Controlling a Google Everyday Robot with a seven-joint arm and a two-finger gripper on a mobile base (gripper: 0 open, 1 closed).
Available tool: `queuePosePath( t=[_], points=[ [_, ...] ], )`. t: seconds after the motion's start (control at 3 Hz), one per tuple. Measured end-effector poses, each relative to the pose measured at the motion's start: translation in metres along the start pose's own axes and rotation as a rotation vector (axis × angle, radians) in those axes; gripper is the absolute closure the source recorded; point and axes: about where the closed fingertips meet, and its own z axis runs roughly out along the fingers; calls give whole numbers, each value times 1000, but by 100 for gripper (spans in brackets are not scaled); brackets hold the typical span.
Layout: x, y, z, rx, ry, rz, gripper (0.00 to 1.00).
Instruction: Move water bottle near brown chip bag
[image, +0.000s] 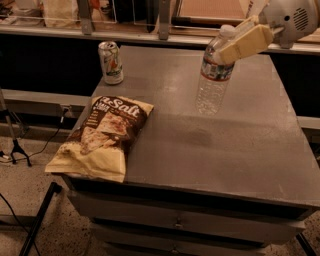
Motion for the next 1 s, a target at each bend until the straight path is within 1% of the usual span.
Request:
queuePosePath(
  t=[0.33,0.67,1.0],
  points=[
    [-1,1,3,1,0,-5,100],
    [-13,22,35,-114,-45,-38,100],
    [-21,41,63,-206,-78,-54,100]
  ],
)
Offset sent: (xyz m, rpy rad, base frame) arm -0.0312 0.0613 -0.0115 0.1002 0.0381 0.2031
